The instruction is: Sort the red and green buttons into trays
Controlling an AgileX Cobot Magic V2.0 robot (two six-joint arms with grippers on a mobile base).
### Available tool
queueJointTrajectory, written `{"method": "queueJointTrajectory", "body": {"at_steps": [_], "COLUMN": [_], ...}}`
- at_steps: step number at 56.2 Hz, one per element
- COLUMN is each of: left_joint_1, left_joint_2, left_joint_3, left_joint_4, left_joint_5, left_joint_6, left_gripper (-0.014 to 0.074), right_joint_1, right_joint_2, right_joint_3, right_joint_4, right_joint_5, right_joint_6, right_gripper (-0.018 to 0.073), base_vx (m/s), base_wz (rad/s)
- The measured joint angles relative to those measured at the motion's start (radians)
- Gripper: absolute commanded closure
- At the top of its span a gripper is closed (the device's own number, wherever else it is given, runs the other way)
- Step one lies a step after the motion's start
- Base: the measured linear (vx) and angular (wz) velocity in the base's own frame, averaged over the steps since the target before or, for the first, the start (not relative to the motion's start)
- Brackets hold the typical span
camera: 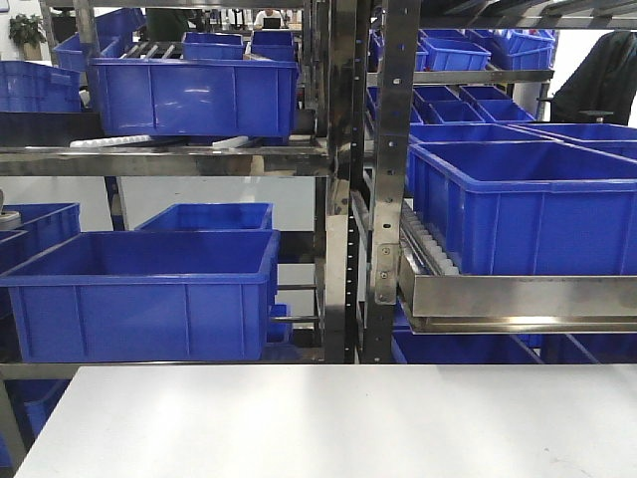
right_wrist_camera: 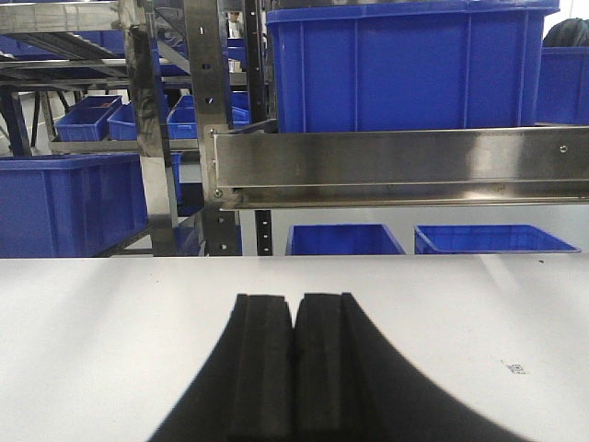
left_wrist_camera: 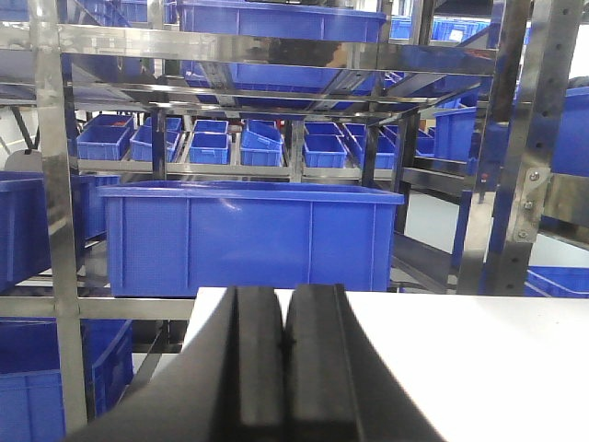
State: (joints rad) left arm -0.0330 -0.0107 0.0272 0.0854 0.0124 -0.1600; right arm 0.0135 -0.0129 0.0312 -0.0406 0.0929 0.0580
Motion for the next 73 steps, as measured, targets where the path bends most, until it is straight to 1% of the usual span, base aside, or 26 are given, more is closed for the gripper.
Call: {"method": "queueJointTrajectory", "body": {"at_steps": [73], "left_joint_1": [0.000], "left_joint_2": [0.000], "left_joint_3": [0.000], "left_joint_4": [0.000], "left_joint_5": [0.000], "left_joint_6": [0.000], "left_gripper": [0.0603], "right_joint_1": [0.000], "right_joint_2": [0.000], "right_joint_3": [0.000], "right_joint_4": [0.000], "right_joint_5": [0.000], "right_joint_6": [0.000], "right_gripper": [0.0568], "base_vx": [0.00], "base_wz": [0.00]}}
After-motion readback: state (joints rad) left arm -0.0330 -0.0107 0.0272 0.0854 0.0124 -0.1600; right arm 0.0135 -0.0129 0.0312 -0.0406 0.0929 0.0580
